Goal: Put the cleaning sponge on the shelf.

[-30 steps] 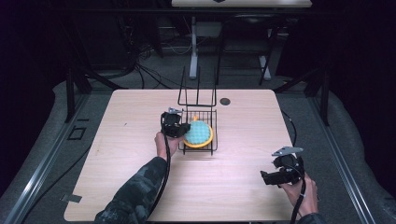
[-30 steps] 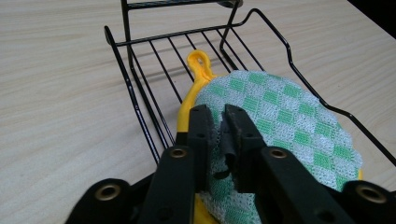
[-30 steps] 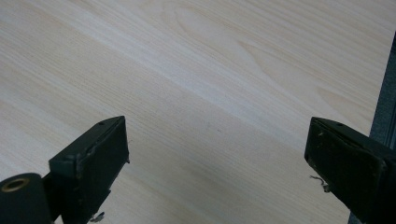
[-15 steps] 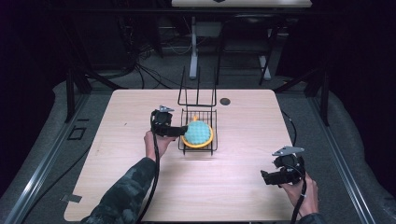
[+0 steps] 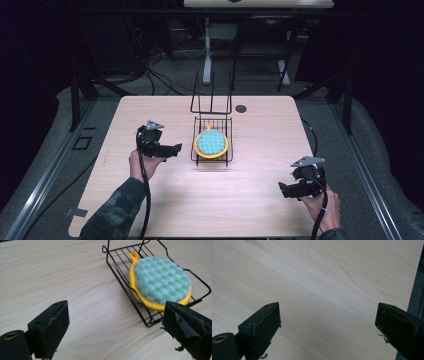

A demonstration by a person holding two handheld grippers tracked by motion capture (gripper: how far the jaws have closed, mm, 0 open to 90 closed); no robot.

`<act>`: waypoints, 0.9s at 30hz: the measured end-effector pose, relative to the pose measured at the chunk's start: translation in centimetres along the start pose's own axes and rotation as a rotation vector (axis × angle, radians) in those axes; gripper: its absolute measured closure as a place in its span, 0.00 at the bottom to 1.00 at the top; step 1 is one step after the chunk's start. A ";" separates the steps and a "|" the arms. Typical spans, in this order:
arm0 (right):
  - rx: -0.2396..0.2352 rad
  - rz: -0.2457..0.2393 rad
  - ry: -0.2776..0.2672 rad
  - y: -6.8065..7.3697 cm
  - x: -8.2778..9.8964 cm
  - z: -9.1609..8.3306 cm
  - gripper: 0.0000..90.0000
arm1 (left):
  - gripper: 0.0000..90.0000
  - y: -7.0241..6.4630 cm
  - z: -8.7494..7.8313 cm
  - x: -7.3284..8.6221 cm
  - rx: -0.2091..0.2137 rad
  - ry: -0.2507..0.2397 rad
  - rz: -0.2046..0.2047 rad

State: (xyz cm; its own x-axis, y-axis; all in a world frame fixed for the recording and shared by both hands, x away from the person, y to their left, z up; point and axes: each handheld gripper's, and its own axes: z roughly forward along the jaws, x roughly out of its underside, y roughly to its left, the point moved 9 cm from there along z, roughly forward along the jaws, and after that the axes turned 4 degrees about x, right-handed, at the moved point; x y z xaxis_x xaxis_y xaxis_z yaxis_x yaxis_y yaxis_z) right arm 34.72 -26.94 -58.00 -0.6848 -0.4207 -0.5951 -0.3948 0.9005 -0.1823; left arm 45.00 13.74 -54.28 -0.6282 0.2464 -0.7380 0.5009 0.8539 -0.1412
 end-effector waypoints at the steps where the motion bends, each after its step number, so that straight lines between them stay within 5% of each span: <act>1: 0.000 0.000 0.000 0.0 0.0 0.0 0.06 | 0.07 0.0 0.0 0.0 0.000 0.000 0.000; 4: 0.000 -0.003 -0.003 0.0 -0.1 -0.2 0.06 | 0.05 0.5 -0.7 1.5 -0.013 0.042 0.004; 15: 0.004 -0.017 -0.003 0.3 -0.1 -0.1 0.06 | 0.02 0.9 -2.5 4.3 -0.050 0.074 0.032; 27: 0.002 -0.026 0.004 0.5 0.1 0.2 0.06 | 0.00 3.1 -5.2 8.1 -0.104 0.080 -0.005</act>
State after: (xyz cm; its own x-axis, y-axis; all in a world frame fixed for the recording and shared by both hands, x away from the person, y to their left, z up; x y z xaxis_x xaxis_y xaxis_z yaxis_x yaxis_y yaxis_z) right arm 34.58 -26.48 -58.28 -0.6768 -0.4446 -0.5868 -0.4115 0.8894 -0.1992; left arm 38.32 20.74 -57.22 -0.6780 0.2747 -0.6817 0.4360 0.8971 -0.0721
